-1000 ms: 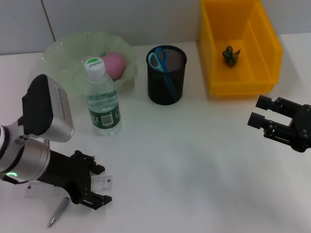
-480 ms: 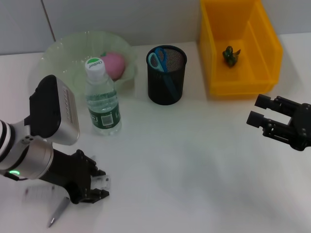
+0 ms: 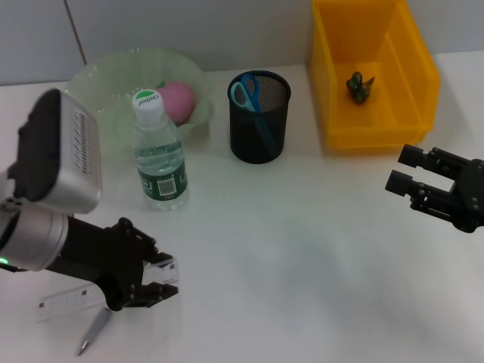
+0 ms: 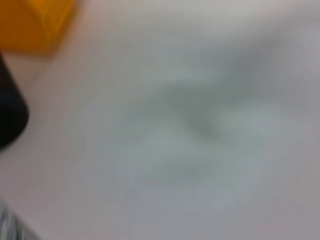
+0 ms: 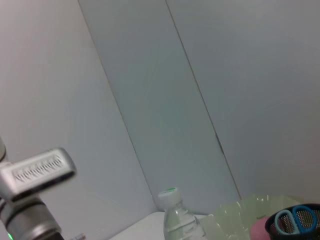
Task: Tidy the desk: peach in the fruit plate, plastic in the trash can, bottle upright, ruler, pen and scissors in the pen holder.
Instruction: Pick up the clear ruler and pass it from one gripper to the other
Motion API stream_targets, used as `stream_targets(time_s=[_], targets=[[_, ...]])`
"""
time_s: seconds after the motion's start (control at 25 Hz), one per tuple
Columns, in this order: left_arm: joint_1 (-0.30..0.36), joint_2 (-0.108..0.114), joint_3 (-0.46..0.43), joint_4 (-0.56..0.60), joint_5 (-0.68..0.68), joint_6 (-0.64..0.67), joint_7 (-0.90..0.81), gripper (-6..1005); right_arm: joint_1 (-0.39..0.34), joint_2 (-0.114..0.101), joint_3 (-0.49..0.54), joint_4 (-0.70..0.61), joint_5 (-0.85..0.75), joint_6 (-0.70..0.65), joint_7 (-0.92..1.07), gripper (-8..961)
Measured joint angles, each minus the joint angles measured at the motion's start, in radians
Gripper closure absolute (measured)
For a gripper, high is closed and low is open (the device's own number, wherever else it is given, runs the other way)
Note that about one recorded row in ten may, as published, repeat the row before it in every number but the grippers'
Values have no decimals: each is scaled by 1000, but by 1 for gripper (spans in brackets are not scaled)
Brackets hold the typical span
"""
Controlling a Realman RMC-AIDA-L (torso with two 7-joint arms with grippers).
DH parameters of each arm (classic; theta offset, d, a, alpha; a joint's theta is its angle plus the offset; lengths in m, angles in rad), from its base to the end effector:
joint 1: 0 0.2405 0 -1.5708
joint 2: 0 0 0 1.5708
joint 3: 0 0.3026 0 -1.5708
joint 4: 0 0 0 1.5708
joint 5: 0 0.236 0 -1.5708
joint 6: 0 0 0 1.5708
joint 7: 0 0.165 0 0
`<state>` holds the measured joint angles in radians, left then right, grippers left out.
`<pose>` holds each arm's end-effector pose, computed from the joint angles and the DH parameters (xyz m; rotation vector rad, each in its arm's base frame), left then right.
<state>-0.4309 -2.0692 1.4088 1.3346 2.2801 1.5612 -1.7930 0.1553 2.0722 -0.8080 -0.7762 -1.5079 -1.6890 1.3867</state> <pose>-0.2367 0.3546 -0.0600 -3.0580 -0.1182 0.2736 0.3506 0.2856 0.0170 -2.3620 0.7262 1.1031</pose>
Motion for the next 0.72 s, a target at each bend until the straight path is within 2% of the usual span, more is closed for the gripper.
stream_targets(time_s=[0.04, 0.08, 0.2, 0.24, 0.28, 0.36, 0.4, 0.44, 0.48, 0.56, 0.6, 0.64, 0.72], targets=[[0, 0, 0, 0, 0, 0, 0, 606, 0, 0, 0, 0, 0, 0, 0, 270], [21, 0, -24, 63, -65, 44, 5, 606, 0, 0, 1, 0, 1, -1, 0, 270], [62, 1, -60, 163, -170, 62, 12, 605, 0, 3, 13, 0, 4, -13, -7, 270], [62, 1, -60, 163, -170, 62, 12, 605, 0, 3, 13, 0, 4, -13, -7, 269], [102, 0, -104, 226, -305, 28, 15, 605, -1, 4, 16, 0, 4, -17, -15, 269], [124, -1, -123, 238, -406, -13, 21, 605, -2, 5, 27, 10, 6, -29, -43, 269], [163, -2, -125, 216, -569, -106, 66, 605, -2, 6, 46, 41, 9, -53, -94, 269], [163, -2, -125, 216, -569, -106, 66, 604, -2, 6, 46, 41, 9, -53, -94, 269], [182, -3, -119, 197, -650, -154, 99, 604, 0, 7, 57, 65, 10, -73, -135, 270], [223, -4, -86, 141, -830, -252, 198, 604, 7, 8, 75, 129, 15, -119, -234, 271], [252, -4, -38, 94, -973, -306, 294, 604, 15, 10, 80, 215, 33, -162, -355, 271], [252, -4, -38, 94, -973, -306, 294, 604, 15, 10, 80, 215, 33, -162, -355, 271], [278, -4, 26, 53, -1099, -353, 402, 603, 24, 13, 78, 310, 61, -195, -479, 271]])
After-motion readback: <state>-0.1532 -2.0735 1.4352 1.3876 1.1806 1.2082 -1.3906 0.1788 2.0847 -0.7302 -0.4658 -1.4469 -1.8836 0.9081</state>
